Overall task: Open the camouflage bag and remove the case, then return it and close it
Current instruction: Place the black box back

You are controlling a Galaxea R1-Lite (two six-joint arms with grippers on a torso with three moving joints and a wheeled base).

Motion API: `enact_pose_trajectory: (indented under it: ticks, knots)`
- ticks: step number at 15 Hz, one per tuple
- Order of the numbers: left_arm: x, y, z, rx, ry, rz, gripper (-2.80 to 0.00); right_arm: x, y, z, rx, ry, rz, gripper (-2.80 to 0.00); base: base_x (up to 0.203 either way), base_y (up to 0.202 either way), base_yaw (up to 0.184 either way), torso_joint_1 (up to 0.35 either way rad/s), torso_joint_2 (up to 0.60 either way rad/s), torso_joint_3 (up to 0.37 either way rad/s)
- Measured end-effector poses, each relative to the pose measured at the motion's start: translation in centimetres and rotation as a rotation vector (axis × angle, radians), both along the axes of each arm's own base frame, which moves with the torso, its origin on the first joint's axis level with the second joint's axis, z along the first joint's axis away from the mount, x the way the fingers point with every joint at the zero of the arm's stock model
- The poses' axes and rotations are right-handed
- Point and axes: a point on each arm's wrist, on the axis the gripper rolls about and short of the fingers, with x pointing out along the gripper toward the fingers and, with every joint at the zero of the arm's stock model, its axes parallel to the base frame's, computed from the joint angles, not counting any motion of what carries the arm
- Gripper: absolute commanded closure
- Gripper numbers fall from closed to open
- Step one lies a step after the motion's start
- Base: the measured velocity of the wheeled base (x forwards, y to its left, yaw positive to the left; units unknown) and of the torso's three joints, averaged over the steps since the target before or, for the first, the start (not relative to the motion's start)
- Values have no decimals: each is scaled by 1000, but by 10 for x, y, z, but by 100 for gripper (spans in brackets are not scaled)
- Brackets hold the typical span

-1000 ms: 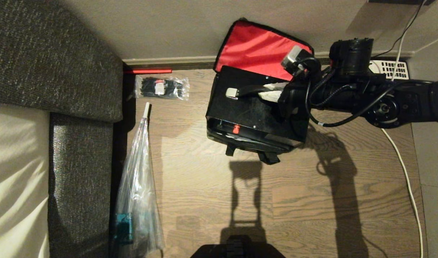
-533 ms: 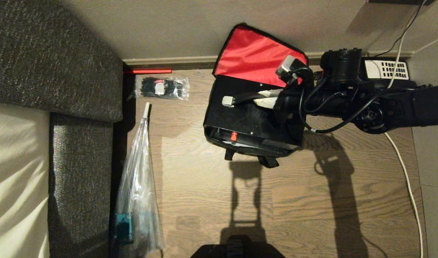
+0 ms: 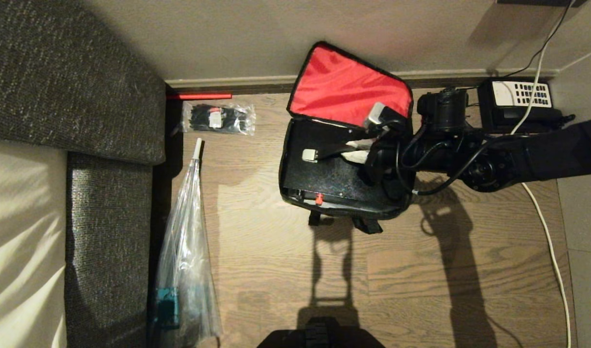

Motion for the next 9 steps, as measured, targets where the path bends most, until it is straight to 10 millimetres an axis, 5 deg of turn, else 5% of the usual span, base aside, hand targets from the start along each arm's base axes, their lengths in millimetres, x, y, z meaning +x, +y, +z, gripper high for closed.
enact_pose_trajectory:
  ticks: [8,9]
  knots:
    - [0,0,0,0,0,0,0,8,1,-21,-13,50,-1,0,0,0,0,0,0,0]
    - [0,0,0,0,0,0,0,9,1,-23,-16,56,-1,-280,0,0,0,0,0,0]
